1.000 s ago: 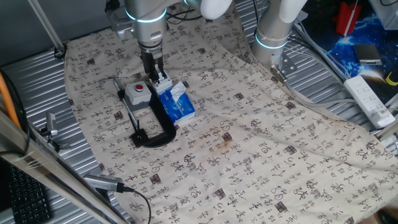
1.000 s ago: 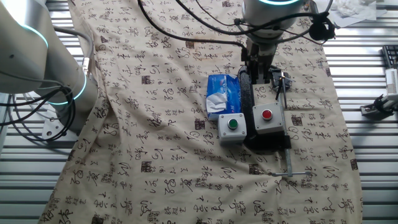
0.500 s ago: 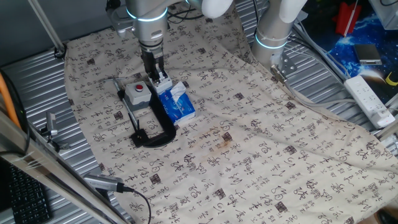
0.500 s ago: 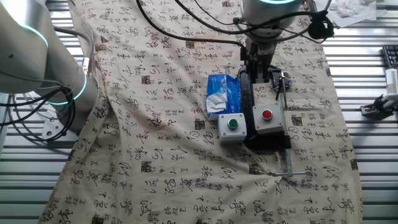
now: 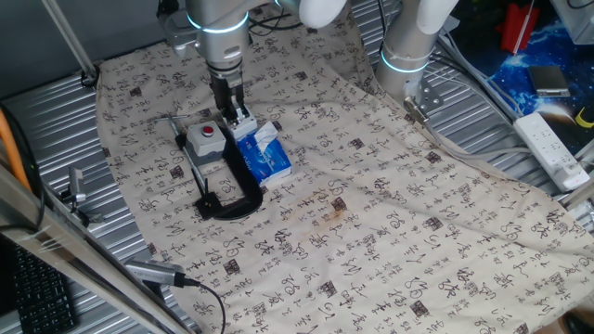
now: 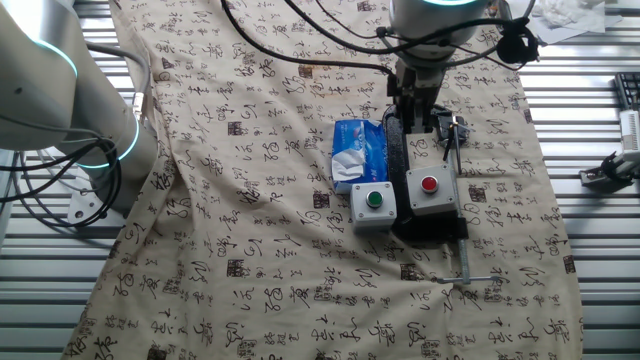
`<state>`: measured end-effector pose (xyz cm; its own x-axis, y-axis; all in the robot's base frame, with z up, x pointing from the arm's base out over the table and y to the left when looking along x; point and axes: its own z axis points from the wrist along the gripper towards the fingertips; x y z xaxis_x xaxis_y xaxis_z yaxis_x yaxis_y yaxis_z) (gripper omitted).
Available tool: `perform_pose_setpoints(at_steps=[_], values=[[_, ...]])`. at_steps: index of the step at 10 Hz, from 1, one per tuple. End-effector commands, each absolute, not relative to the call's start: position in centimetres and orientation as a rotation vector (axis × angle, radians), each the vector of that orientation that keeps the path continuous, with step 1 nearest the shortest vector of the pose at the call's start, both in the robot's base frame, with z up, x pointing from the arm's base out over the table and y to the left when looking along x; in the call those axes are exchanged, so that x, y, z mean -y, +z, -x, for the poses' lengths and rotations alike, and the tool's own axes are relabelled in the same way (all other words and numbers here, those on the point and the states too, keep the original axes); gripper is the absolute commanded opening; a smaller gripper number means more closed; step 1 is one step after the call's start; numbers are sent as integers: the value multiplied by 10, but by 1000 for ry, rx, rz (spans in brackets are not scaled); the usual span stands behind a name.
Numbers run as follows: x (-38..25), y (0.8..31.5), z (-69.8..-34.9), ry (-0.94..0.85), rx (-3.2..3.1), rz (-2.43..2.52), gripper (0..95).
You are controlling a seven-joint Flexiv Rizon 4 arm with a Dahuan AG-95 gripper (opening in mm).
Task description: Turn the hands of a clock
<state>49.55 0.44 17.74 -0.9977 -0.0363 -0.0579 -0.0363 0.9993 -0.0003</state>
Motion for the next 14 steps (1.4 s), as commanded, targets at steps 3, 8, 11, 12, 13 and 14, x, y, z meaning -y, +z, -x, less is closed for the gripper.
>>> perform_pose_setpoints(at_steps=[3,8,11,12,13,14], values=[[-5,179,-494,2,-3087,51,0],[-7,177,-496,9,-3086,35,0],[-24,165,-503,8,-3087,20,0],[-35,159,-507,8,-3087,13,0],[-40,156,-509,8,-3087,13,0],[-43,154,-509,7,-3088,14,0]])
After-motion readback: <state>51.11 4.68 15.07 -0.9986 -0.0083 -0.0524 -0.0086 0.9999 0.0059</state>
